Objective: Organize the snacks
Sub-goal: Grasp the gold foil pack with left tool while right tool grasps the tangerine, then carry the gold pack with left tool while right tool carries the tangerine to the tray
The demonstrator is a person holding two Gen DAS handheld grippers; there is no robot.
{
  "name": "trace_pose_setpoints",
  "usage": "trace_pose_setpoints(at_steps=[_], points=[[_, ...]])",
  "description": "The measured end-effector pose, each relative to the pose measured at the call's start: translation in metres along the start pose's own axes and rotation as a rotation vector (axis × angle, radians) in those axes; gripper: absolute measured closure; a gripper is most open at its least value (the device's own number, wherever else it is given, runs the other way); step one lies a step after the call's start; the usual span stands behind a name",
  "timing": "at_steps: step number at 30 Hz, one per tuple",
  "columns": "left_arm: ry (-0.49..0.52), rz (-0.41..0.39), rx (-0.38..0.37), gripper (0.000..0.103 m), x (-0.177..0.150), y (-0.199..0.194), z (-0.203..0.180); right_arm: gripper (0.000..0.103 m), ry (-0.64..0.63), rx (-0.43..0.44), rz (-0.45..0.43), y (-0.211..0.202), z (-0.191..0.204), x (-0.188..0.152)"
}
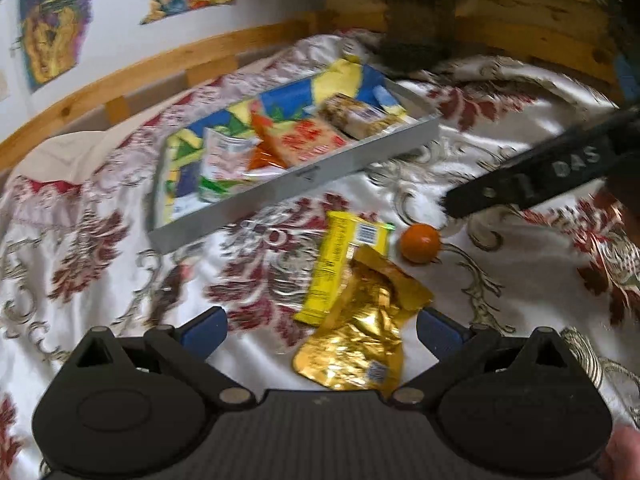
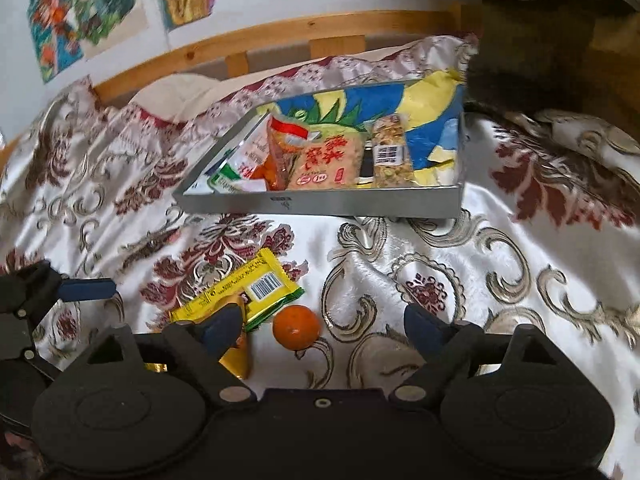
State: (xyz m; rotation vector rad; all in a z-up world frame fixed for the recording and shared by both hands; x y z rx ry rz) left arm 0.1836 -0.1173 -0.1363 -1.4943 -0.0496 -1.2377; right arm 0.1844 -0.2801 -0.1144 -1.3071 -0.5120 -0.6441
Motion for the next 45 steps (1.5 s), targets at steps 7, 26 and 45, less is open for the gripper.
trace_pose_setpoints(at_steps=[7, 26, 45], points=[[-0.031, 0.043, -0.128, 0.001, -0.003, 0.017, -0.003, 0.029, -0.008, 0.033, 0.090, 0.026, 0.002, -0.006], [-0.017, 0.172, -0.102, 0.039, -0.008, 0.026, -0.017, 0.068, -0.056, -0.010, 0.118, 0.037, 0.021, -0.005], [-0.039, 0.238, -0.040, 0.066, -0.009, 0.019, -0.019, 0.068, -0.011, 0.036, -0.073, -0.021, 0.024, 0.015]])
Point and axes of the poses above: each gripper's, at about its wrist camera, not at the fingertips, and y roughly the way its jaws point, z to its left, x to its top, the point moved 7 cm from there along y, roughly the way its jaws point, and after that the axes turned 5 degrees about y, right-handed, at the moved point
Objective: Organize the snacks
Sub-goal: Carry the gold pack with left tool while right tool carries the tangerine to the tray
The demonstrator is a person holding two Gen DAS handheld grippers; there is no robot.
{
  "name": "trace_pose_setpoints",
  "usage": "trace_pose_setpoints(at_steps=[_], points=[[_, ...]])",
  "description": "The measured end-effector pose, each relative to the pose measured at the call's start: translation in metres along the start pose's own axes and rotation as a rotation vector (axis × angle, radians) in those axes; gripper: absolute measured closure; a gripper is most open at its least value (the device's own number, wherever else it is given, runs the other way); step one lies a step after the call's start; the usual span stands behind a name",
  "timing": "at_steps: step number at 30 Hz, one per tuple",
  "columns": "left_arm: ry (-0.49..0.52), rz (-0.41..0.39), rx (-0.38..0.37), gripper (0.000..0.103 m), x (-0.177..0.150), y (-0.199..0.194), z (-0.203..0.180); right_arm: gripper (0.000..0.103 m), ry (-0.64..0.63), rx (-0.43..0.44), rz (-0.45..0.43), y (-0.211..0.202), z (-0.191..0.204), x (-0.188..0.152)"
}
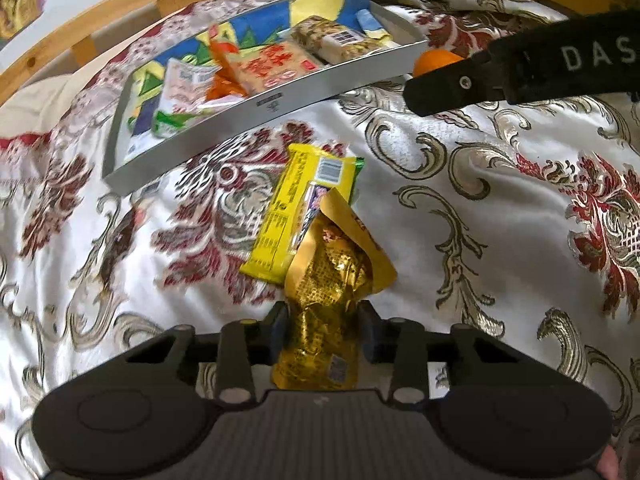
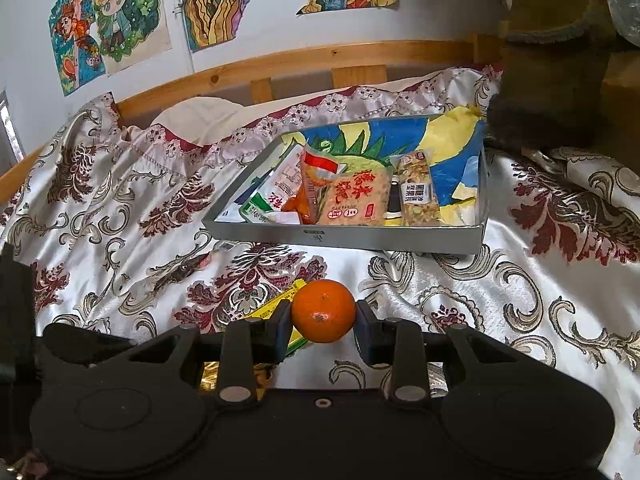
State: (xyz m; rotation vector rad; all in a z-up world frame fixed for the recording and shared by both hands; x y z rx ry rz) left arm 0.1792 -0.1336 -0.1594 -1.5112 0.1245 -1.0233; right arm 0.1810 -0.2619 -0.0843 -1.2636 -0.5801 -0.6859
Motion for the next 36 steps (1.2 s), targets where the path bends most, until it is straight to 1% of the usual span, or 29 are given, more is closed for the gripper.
trace_pose_setpoints(at_steps=[4, 6, 8, 10, 16, 21, 24, 27, 30, 33, 36], points=[[-0.051, -0.008, 0.006, 0.073, -0.006, -0.010, 0.005, 0.068, 0.001, -0.006, -0.005, 0.000, 0.000, -0.001], [-0.084, -0.021, 0.025, 0.081, -0.009, -0.015, 0.009, 0.068, -0.001, -0.002, -0.011, -0.001, 0.000, 0.000], [-0.122, -0.033, 0.032, 0.082, -0.011, -0.021, 0.012, 0.068, -0.016, -0.001, -0.014, 0.001, 0.003, 0.000], [-0.137, -0.057, 0.056, 0.083, -0.012, -0.027, 0.014, 0.068, -0.038, -0.002, -0.015, 0.002, 0.006, -0.002], [-0.189, -0.098, 0.093, 0.085, -0.011, -0.037, 0.020, 0.068, -0.068, 0.013, -0.029, 0.003, 0.013, -0.001], [-0.236, -0.128, 0.084, 0.085, -0.006, -0.044, 0.026, 0.068, -0.056, 0.021, -0.048, 0.004, 0.011, 0.004], [-0.261, -0.159, 0.079, 0.085, -0.001, -0.051, 0.029, 0.068, -0.052, 0.016, -0.060, 0.006, 0.011, 0.007], [-0.299, -0.195, 0.075, 0.085, 0.007, -0.060, 0.036, 0.068, -0.045, 0.010, -0.089, 0.008, 0.010, 0.012], [-0.313, -0.238, 0.091, 0.085, 0.025, -0.068, 0.049, 0.068, -0.047, 0.000, -0.136, 0.013, 0.009, 0.021], [-0.318, -0.257, 0.108, 0.085, 0.047, -0.070, 0.066, 0.068, -0.042, -0.016, -0.178, 0.019, 0.006, 0.031], [-0.320, -0.262, 0.122, 0.085, 0.067, -0.062, 0.083, 0.068, -0.026, -0.026, -0.211, 0.025, 0.000, 0.039]])
Point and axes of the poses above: each gripper's, at about its wrist camera, not at the fingertips, and y roughly the way its jaws point, z to its left, x to its top, the point moved 7 cm from there along y, roughly the way its jaws point, and after that the axes turned 5 degrees about y, right-handed, at the moved point
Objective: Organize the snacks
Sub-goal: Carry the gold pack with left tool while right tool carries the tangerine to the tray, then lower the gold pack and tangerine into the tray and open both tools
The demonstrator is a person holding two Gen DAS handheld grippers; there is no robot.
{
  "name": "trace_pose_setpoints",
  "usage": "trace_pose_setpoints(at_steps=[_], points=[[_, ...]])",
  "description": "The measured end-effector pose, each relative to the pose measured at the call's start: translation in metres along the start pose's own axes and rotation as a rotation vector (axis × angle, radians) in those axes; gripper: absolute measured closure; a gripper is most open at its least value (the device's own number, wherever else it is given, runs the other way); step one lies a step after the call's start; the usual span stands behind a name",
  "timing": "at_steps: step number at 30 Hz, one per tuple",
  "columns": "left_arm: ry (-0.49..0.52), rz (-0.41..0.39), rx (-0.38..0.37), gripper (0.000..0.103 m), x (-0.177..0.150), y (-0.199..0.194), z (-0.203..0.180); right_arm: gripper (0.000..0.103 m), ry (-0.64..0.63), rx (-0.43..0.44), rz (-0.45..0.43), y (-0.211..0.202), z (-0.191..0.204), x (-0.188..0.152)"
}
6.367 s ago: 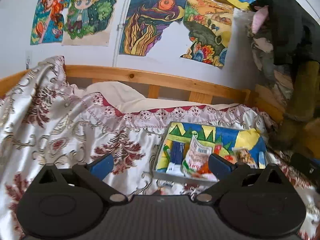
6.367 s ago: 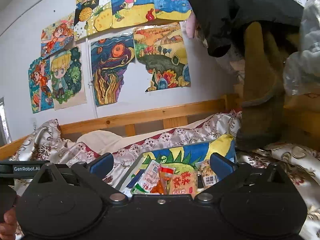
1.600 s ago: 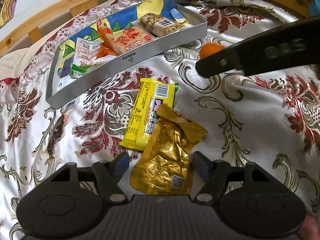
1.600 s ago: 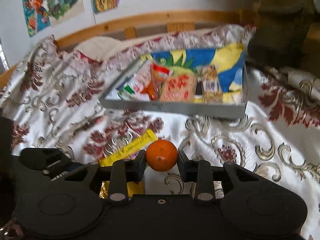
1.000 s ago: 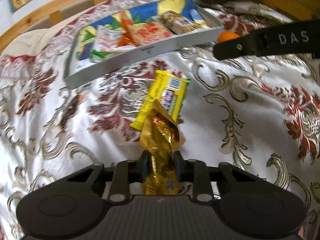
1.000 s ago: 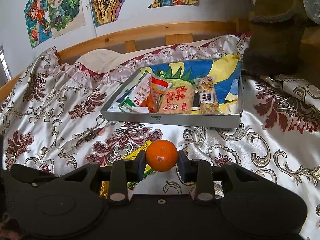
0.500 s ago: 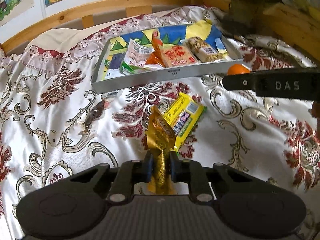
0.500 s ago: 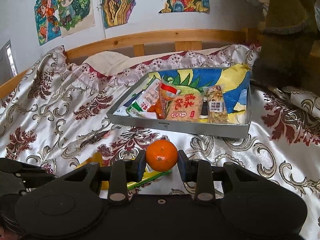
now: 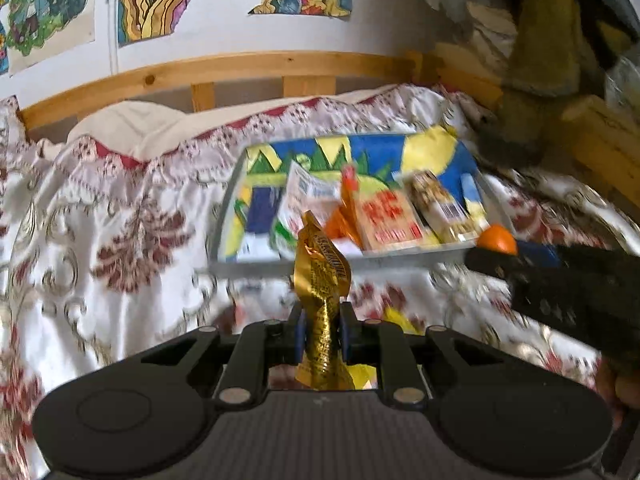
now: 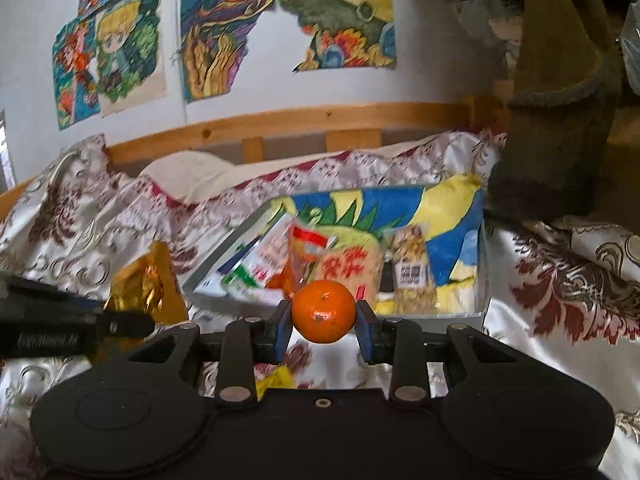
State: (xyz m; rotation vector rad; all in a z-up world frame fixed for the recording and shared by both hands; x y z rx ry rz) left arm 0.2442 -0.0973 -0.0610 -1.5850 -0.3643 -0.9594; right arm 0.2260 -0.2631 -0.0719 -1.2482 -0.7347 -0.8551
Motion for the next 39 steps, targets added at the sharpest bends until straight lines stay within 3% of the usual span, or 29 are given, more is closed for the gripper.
trace_pose_setpoints(at_steps=[9, 17, 26, 39], points=[[-0.036, -0.063, -0.012, 0.085, 0.053, 0.061, 0.018, 0.067, 0.069, -0.027, -0.091, 0.055, -0.009, 0.026], [-0.052, -0.048, 0.026, 0.085, 0.078, 0.123, 0.028, 0.067, 0.116, -0.043, -0.056, 0.112, -0.011, 0.024], [0.005, -0.031, 0.007, 0.085, 0.081, 0.157, 0.025, 0.067, 0.138, -0.001, -0.010, 0.135, -0.002, 0.011], [0.035, 0.010, -0.007, 0.083, 0.066, 0.165, 0.019, 0.066, 0.139, -0.001, 0.012, 0.140, 0.001, 0.001]])
Point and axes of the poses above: each gripper's, at about its wrist camera, not at the fingertips, and y roughly the way its jaws point, z to its left, x to its top, the point moved 7 cm from there along y, roughly the way its jaws point, and after that the axes turned 5 degrees about y, right-handed, at the moved point
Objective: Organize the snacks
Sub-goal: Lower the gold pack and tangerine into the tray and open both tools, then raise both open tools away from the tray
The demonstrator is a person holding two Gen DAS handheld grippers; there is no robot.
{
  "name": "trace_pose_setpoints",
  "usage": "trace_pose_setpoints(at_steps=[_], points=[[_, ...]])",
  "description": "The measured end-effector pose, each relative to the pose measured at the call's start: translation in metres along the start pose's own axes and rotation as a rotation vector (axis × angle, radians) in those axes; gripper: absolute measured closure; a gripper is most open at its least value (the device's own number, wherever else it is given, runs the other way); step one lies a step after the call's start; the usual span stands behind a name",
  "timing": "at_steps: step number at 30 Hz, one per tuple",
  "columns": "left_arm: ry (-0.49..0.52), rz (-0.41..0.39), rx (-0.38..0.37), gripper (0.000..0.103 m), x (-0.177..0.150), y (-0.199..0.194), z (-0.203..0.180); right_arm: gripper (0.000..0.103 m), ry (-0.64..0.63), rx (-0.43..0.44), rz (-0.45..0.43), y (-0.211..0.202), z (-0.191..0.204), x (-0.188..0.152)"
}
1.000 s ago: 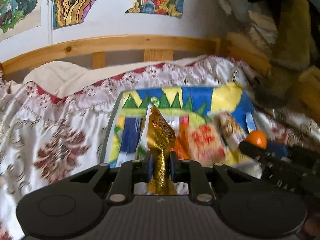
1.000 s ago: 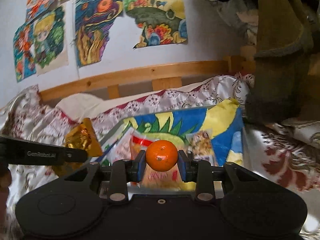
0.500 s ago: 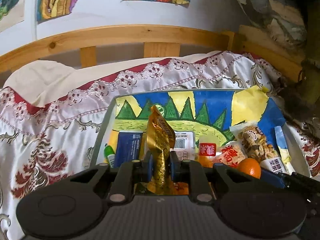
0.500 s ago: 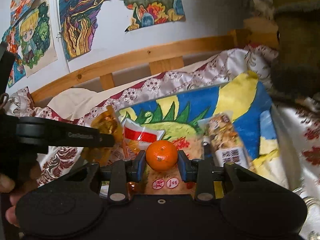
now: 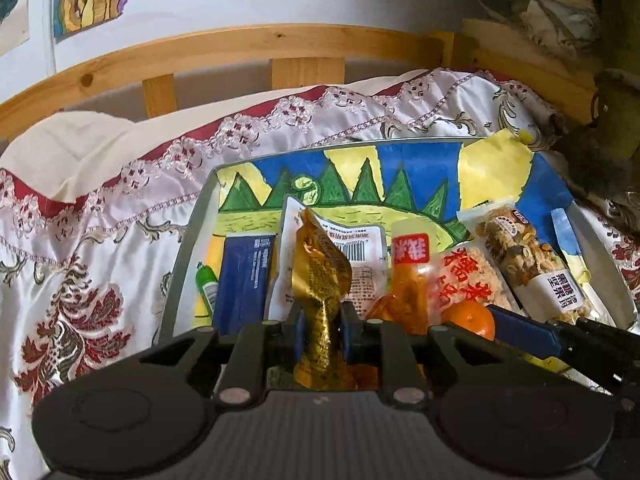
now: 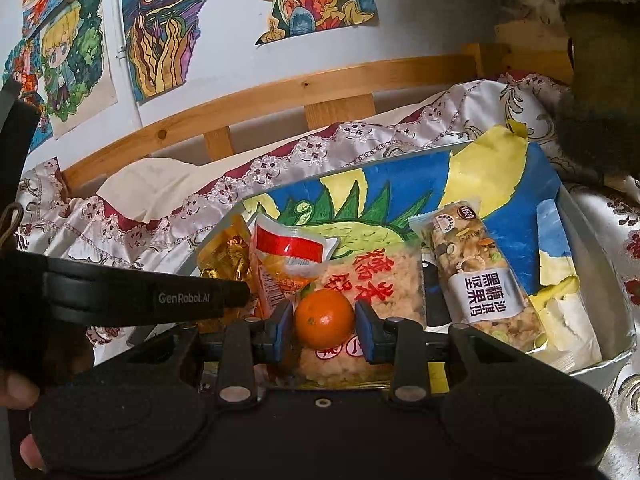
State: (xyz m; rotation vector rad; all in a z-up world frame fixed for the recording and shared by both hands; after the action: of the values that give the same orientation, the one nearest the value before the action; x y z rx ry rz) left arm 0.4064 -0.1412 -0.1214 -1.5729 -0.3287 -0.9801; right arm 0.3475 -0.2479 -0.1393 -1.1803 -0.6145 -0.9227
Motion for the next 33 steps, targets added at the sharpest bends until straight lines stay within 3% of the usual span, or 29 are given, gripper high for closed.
trace_pose_setpoints(at_steps=[4, 10, 18, 21, 27, 33], points=[[-0.003, -0.002, 0.004, 0.078, -0.001, -0.002, 0.002, 0.063, 0.007, -0.003, -0.006, -0.001, -0.002, 0.002], [-0.048, -0.018, 0.006, 0.065, 0.003, -0.015, 0.010, 0.044, 0.015, -0.026, -0.034, -0.011, -0.005, 0.006], [-0.078, -0.101, 0.051, 0.032, 0.007, -0.065, 0.021, 0.017, 0.058, -0.065, -0.098, -0.048, -0.014, 0.022], [-0.090, -0.154, 0.073, 0.018, 0.005, -0.094, 0.025, 0.012, 0.060, -0.073, -0.123, -0.071, -0.015, 0.028], [-0.087, -0.242, 0.103, 0.001, -0.002, -0.151, 0.025, 0.001, -0.005, -0.077, -0.221, -0.130, -0.003, 0.038], [-0.097, -0.319, 0.135, 0.001, -0.019, -0.204, 0.022, 0.001, -0.037, -0.073, -0.307, -0.191, 0.010, 0.034]])
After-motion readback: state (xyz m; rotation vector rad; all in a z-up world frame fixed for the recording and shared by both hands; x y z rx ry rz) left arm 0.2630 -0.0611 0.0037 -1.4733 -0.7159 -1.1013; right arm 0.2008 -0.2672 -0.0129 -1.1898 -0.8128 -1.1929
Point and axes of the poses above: each gripper's, at about its wrist camera, not at the fingertips, and y roughly the way its jaws point, z to its left, x to its top, the point moved 7 cm from there along y, roughly the way its jaws point, and after that the axes turned 5 degrees about y, right-handed, at the moved point
